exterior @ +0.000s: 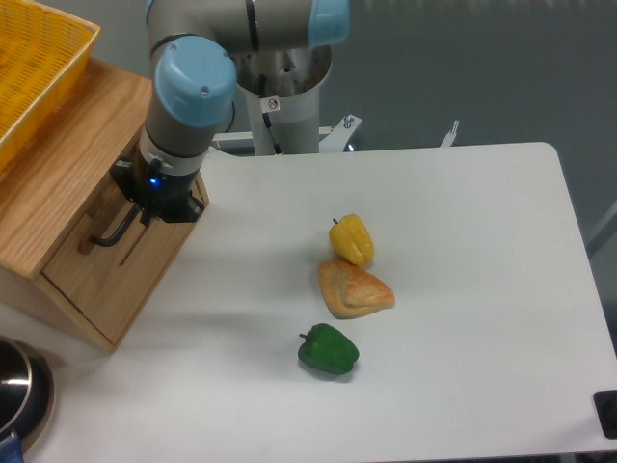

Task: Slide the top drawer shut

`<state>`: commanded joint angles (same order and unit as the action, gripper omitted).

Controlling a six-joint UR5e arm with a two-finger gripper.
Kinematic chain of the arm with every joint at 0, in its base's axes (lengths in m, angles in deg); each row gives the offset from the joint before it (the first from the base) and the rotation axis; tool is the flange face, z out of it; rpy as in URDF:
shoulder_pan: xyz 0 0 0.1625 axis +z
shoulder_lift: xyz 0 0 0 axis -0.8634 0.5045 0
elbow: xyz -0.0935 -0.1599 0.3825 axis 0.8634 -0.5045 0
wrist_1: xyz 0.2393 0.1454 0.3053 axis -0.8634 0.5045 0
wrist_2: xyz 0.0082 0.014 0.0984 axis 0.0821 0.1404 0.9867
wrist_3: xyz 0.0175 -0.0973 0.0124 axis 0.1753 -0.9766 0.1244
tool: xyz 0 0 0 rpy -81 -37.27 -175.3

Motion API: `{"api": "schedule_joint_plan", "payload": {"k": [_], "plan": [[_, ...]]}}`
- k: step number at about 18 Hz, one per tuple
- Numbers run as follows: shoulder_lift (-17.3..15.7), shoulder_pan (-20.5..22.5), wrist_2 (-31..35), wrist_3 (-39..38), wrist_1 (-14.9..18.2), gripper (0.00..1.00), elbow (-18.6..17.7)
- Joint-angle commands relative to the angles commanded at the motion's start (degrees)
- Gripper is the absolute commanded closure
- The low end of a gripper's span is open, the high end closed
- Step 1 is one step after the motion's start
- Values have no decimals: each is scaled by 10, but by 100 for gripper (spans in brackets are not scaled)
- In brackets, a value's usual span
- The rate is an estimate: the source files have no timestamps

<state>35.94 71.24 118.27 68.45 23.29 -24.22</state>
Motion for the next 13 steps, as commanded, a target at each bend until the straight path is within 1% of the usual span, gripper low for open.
{"api": "schedule_joint_plan", "payload": {"k": [2,4,8,9,11,13], "plan": [[5,25,24,26,-3,29,3],[9,51,40,40,-25,1,2],[16,98,44,41,-68,0,0],[20,107,53,41,-80,0,0],[29,129,96,51,-110,0,-1],[36,148,107,78,-117,0,-9]]}}
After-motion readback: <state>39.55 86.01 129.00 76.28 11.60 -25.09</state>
